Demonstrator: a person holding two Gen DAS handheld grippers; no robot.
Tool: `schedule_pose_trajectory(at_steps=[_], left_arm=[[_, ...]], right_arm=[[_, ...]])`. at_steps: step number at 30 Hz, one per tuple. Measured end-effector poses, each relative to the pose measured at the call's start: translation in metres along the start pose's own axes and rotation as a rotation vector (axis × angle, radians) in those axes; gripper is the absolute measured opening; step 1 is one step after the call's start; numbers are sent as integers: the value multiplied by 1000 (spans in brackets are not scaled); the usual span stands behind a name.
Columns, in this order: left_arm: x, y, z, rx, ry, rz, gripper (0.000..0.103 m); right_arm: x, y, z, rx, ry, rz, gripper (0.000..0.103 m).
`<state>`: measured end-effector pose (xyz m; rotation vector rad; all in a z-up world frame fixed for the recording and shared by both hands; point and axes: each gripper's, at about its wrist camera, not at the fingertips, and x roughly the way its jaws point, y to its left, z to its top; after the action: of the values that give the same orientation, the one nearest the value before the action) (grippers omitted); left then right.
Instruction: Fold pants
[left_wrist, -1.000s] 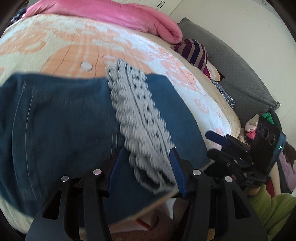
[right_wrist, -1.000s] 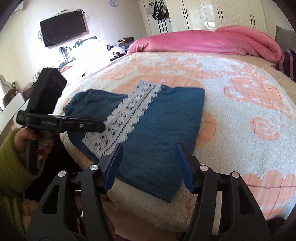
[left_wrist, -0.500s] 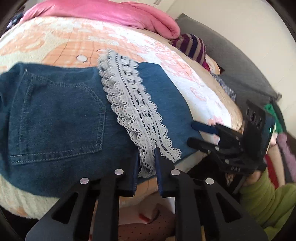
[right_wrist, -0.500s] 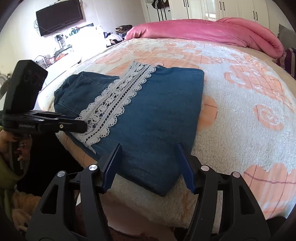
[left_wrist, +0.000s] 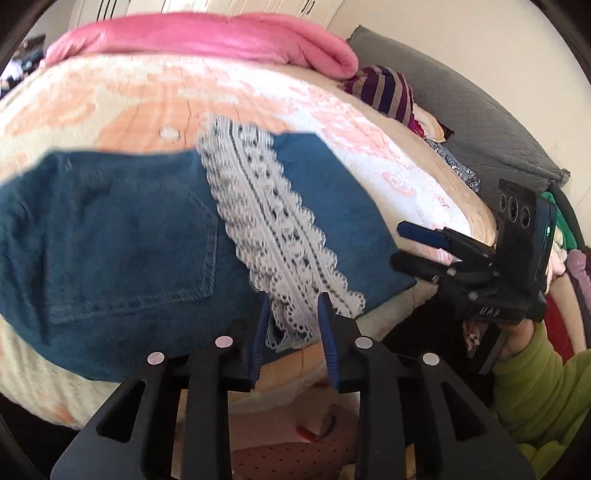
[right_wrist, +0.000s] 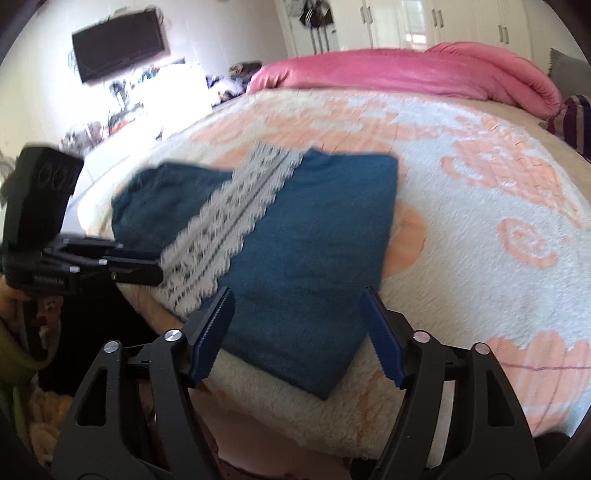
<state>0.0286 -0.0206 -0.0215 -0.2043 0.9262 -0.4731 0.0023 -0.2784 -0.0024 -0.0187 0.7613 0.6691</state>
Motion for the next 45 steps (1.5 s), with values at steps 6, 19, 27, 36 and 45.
schedule_pose_trajectory(at_steps=[6, 19, 27, 36, 45], left_arm=[[-8, -18, 6, 74, -52, 58, 39], [32, -40, 3, 175, 30, 121, 46], [27, -39, 1, 169, 20, 115, 47], [-22, -14, 10, 81, -76, 203, 62], [-63, 21, 10, 2, -133, 299, 79]], right_arm=[[-4, -6, 33, -33, -31, -39, 72], [98, 15, 110, -115, 147, 8, 83], [140, 3, 93, -93, 227, -10, 89], [88, -34, 91, 41, 49, 40, 89], [66, -8, 110, 8, -18, 98, 94]])
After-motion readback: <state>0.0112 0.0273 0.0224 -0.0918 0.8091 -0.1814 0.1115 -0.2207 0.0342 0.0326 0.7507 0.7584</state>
